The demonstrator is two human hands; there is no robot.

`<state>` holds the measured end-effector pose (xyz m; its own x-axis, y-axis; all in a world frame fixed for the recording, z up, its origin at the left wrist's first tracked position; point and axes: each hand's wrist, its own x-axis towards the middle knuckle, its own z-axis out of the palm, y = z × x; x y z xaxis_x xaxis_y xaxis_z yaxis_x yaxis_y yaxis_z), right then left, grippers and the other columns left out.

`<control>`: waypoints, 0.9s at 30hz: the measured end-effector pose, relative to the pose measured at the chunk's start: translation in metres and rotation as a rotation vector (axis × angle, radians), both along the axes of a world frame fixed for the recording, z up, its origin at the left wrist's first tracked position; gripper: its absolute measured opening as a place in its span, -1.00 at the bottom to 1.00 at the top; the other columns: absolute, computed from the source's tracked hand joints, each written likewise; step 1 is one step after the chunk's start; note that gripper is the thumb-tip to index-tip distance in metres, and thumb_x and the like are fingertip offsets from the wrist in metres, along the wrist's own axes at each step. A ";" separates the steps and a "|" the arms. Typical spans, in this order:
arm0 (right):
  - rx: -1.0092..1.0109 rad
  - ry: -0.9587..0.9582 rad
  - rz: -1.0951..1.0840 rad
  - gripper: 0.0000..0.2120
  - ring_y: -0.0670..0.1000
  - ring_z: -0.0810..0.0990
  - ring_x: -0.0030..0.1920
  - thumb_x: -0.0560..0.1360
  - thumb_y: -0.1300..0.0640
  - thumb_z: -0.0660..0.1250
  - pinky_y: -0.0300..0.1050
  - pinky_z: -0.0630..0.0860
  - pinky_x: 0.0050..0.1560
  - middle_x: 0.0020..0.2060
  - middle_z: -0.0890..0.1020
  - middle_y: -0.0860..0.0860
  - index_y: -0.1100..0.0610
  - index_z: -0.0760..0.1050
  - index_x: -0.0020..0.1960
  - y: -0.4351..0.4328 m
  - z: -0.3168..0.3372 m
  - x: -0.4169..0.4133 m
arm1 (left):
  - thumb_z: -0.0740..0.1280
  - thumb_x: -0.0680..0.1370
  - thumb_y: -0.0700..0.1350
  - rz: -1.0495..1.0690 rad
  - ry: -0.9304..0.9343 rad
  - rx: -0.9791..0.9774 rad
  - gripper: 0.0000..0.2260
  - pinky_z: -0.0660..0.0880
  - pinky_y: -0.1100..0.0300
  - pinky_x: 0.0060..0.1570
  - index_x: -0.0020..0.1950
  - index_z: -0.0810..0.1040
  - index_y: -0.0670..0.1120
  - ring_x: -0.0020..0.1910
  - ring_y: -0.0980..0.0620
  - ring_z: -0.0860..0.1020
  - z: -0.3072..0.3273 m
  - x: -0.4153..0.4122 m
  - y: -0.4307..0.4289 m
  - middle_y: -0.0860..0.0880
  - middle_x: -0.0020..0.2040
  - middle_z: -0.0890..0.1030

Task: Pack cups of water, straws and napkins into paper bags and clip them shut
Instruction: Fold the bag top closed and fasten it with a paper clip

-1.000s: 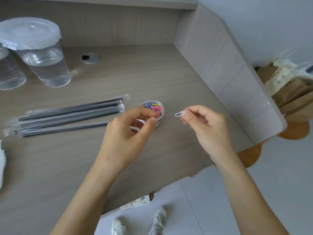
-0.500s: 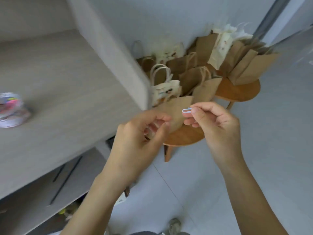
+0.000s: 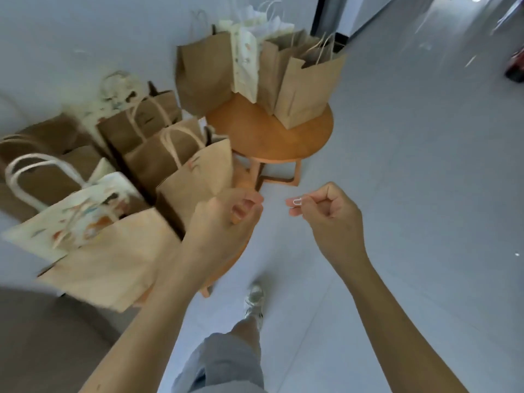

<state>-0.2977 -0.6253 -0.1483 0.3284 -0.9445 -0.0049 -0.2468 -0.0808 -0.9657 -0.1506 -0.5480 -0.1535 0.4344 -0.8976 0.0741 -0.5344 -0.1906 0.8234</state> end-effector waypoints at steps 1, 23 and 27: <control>-0.011 0.014 -0.008 -0.90 -0.06 0.66 -0.18 0.41 0.15 0.28 -0.12 0.52 -0.16 -0.29 0.69 -0.10 0.10 0.43 -0.28 -0.028 -0.003 0.001 | 0.32 0.52 -0.11 -0.027 0.008 0.004 -0.94 0.35 0.53 -0.26 -0.10 0.57 0.04 -0.23 0.34 0.49 -0.003 0.001 -0.029 0.21 -0.29 0.53; -0.100 0.196 0.372 -0.85 -0.20 0.54 -0.24 0.55 0.19 0.27 -0.49 0.41 -0.25 -0.25 0.59 -0.15 0.08 0.58 0.05 -0.522 -0.036 -0.026 | 0.26 0.56 -0.09 0.045 -0.215 0.255 -0.83 0.51 0.17 -0.06 0.10 0.58 -0.04 -0.04 0.08 0.54 -0.042 -0.027 -0.509 0.05 -0.02 0.60; -0.063 0.222 0.461 -0.82 -0.16 0.58 -0.15 0.54 0.18 0.27 -0.43 0.46 -0.12 -0.22 0.60 -0.18 0.07 0.57 0.10 -0.579 -0.048 -0.012 | 0.25 0.56 -0.07 0.102 -0.267 0.276 -0.82 0.48 0.13 0.00 0.11 0.57 -0.02 0.05 0.00 0.50 -0.056 -0.021 -0.554 0.04 0.02 0.60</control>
